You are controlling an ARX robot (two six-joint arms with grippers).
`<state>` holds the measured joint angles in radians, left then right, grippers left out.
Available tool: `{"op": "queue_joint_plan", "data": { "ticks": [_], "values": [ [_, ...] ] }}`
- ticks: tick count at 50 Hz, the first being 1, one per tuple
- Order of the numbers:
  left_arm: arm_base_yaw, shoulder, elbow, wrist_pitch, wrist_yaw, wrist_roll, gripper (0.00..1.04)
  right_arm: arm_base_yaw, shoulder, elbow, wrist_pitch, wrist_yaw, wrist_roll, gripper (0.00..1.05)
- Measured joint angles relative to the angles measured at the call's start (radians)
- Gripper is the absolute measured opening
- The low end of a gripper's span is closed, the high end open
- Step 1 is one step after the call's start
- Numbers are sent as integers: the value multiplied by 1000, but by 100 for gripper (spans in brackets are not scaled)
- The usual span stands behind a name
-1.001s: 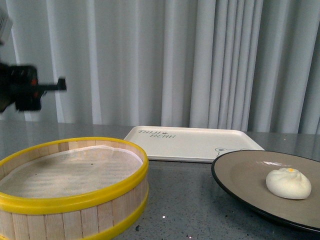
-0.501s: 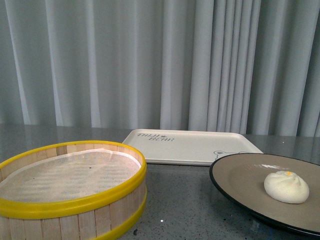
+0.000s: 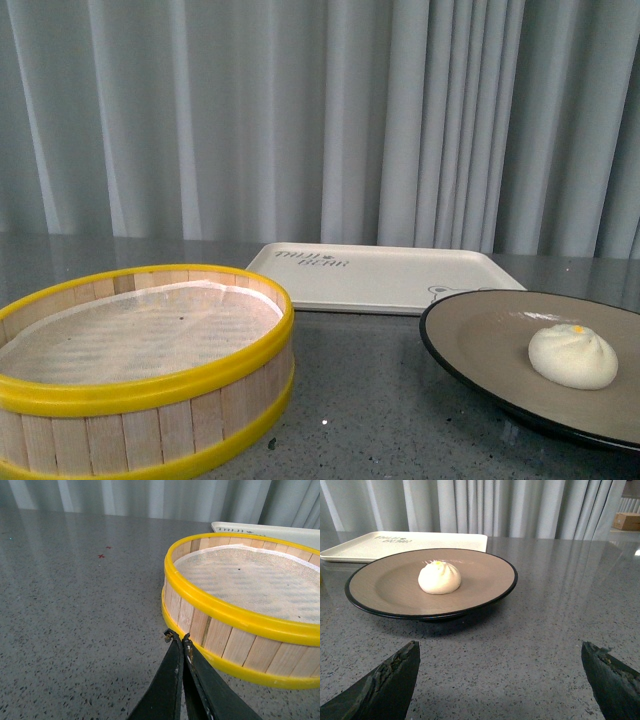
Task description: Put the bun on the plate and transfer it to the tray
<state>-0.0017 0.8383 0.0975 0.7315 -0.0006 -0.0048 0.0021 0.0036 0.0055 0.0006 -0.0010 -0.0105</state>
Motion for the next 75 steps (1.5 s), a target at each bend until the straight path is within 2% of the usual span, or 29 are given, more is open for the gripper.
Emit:
{"op": "queue_joint_plan", "data": {
  "ticks": [8, 13, 43, 65, 70, 75],
  "values": [
    [0, -110, -36, -73, 0, 0, 4, 0, 0, 0, 0, 0, 0, 96],
    [0, -138, -71, -52, 0, 0, 4, 0, 0, 0, 0, 0, 0, 96],
    [0, -518, -71, -409, 0, 0, 4, 0, 0, 0, 0, 0, 0, 96],
    [0, -660, -71, -550, 0, 0, 4, 0, 0, 0, 0, 0, 0, 96],
    [0, -780, -71, -706, 0, 0, 4, 0, 0, 0, 0, 0, 0, 96],
    [0, -831, -71, -725, 1, 0, 4, 0, 0, 0, 0, 0, 0, 96]
  ]
}}
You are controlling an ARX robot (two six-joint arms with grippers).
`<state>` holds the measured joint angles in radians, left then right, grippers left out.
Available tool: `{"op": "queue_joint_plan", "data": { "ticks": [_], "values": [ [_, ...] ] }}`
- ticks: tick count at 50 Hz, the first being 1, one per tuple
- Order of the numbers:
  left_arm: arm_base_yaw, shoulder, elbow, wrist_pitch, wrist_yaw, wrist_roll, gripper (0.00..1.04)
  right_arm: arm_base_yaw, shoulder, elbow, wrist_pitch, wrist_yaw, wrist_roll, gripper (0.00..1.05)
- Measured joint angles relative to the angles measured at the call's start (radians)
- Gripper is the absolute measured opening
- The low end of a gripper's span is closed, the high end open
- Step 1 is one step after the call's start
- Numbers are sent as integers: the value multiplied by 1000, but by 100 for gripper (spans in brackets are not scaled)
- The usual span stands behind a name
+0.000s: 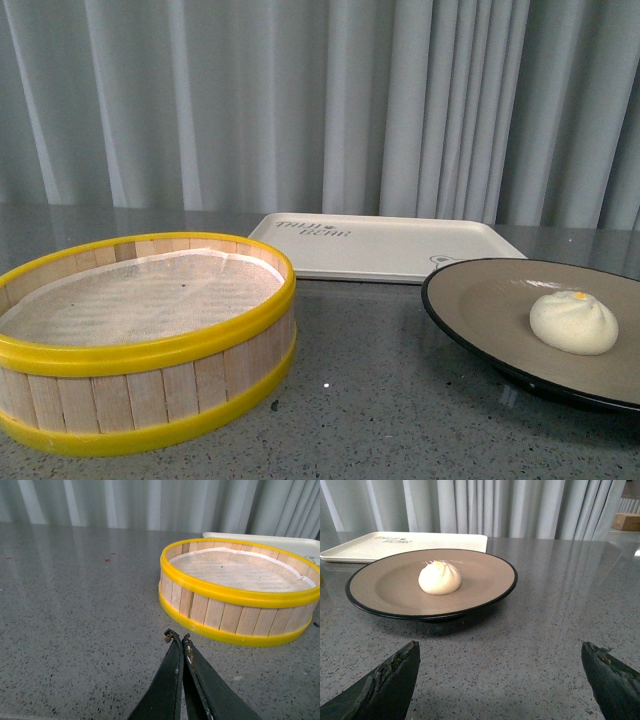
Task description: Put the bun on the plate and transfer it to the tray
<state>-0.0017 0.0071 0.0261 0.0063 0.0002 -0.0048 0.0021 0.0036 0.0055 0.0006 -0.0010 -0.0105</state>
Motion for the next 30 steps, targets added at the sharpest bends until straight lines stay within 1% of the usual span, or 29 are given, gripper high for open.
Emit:
{"op": "queue_joint_plan", "data": {
  "ticks": [6, 7, 8, 10, 11, 13, 20, 22, 23, 25, 26, 30],
  "values": [
    [0, -2, 0, -6, 0, 0, 4, 0, 0, 0, 0, 0, 0, 96],
    [0, -3, 0, -6, 0, -1, 6, 0, 0, 0, 0, 0, 0, 96],
    [0, -3, 0, -6, 0, 0, 11, 0, 0, 0, 0, 0, 0, 96],
    [0, -3, 0, -6, 0, 0, 18, 0, 0, 0, 0, 0, 0, 96],
    [0, -3, 0, -6, 0, 0, 20, 0, 0, 0, 0, 0, 0, 96],
    [0, -3, 0, -6, 0, 0, 27, 0, 0, 0, 0, 0, 0, 96],
    [0, -3, 0, -6, 0, 0, 59, 0, 0, 0, 0, 0, 0, 96],
    [0, -3, 0, -6, 0, 0, 66, 0, 0, 0, 0, 0, 0, 96],
    [0, -3, 0, -6, 0, 0, 68, 0, 0, 0, 0, 0, 0, 96],
    [0, -3, 0, -6, 0, 0, 75, 0, 0, 0, 0, 0, 0, 96],
    [0, -3, 0, -6, 0, 0, 77, 0, 0, 0, 0, 0, 0, 96],
    [0, -3, 0, -6, 0, 0, 90, 0, 0, 0, 0, 0, 0, 96]
  ]
}}
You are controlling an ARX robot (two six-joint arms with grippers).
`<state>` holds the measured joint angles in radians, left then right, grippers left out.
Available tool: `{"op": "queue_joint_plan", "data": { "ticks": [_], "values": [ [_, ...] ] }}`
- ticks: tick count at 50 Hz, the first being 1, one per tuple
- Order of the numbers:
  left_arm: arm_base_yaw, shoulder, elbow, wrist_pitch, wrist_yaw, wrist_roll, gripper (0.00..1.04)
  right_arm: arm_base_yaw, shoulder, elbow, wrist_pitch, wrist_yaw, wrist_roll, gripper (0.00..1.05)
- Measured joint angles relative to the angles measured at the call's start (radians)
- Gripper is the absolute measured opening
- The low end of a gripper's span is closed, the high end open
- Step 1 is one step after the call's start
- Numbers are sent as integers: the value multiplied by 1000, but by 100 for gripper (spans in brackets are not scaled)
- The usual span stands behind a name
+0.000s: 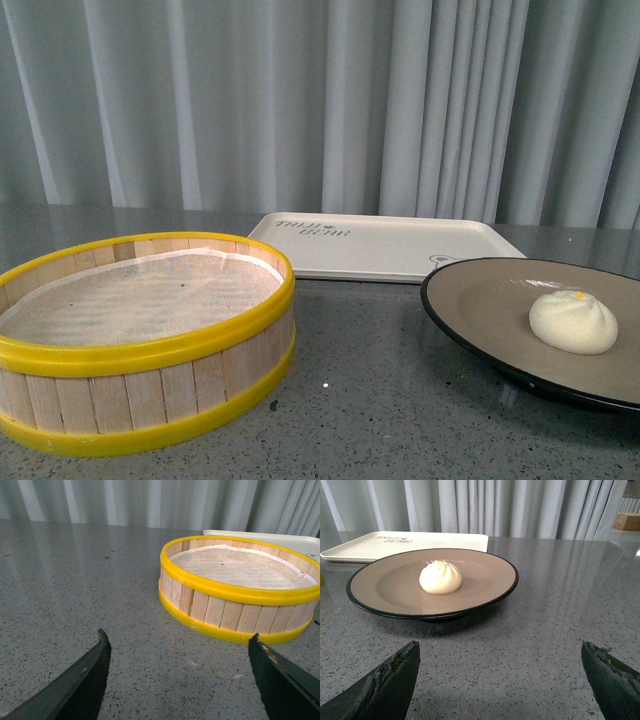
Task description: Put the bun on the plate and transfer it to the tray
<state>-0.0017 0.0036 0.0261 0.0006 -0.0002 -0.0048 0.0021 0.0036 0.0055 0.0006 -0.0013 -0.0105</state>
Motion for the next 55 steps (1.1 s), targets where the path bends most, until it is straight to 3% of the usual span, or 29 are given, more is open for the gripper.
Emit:
{"op": "queue_joint_plan", "data": {
  "ticks": [3, 13, 15, 17, 20, 28, 33, 37, 42, 55],
  "values": [
    [0, 0, 0, 0, 0, 1, 100, 0, 0, 0, 0, 0, 0, 96],
    [0, 0, 0, 0, 0, 0, 98, 0, 0, 0, 0, 0, 0, 96],
    [0, 0, 0, 0, 0, 0, 98, 14, 16, 11, -32, 40, 23, 96],
    [0, 0, 0, 0, 0, 0, 98, 46, 88, 60, -115, 159, 71, 96],
    [0, 0, 0, 0, 0, 0, 98, 53, 199, 127, -125, 148, 47, 96],
    [0, 0, 0, 0, -1, 0, 98, -37, 330, 281, -166, -72, -225, 96],
    [0, 0, 0, 0, 0, 0, 98, -114, 436, 402, -304, -229, -560, 96],
    [0, 0, 0, 0, 0, 0, 98, -132, 520, 472, -435, -261, -797, 96],
    [0, 0, 0, 0, 0, 0, 98, -134, 603, 517, -467, -270, -970, 96],
    [0, 0, 0, 0, 0, 0, 98, -64, 912, 612, -270, -283, -1294, 96]
  ]
}}
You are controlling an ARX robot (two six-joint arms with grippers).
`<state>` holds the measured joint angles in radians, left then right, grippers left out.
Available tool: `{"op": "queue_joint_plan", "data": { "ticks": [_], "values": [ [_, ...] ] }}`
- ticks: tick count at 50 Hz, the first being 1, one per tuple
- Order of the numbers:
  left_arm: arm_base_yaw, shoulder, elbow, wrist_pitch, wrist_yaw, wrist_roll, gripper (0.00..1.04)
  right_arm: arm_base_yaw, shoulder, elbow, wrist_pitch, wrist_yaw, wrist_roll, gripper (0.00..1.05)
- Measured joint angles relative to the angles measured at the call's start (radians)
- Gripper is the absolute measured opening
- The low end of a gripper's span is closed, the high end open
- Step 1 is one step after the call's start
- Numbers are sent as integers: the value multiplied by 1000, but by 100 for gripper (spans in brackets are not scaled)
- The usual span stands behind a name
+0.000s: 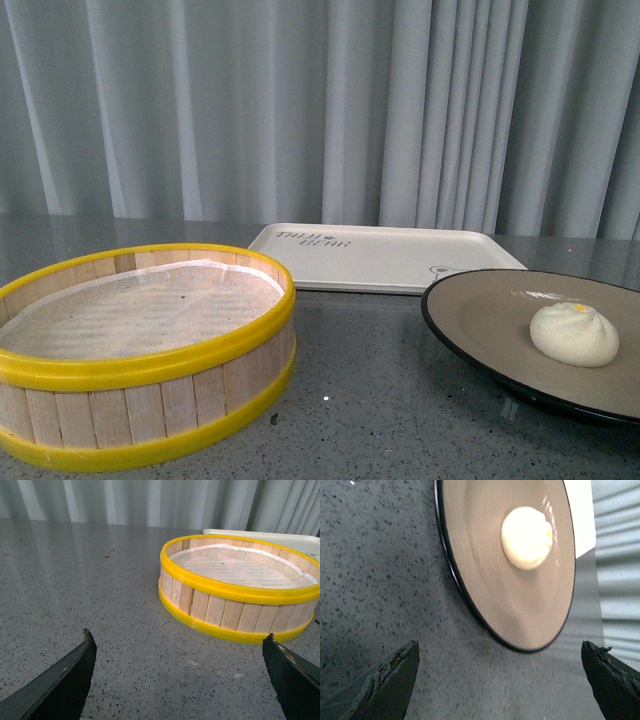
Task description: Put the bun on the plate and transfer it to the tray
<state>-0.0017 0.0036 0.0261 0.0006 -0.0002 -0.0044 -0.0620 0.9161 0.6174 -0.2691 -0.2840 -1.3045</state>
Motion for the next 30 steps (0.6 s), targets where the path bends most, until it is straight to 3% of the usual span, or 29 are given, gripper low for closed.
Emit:
{"op": "queue_joint_plan", "data": {
  "ticks": [12, 30],
  "values": [
    [0, 0, 0, 0, 0, 0, 98, 99, 159, 83, -4, 2, -130, 96],
    [0, 0, 0, 0, 0, 0, 98, 137, 268, 130, -32, 13, -207, 96]
  ]
}}
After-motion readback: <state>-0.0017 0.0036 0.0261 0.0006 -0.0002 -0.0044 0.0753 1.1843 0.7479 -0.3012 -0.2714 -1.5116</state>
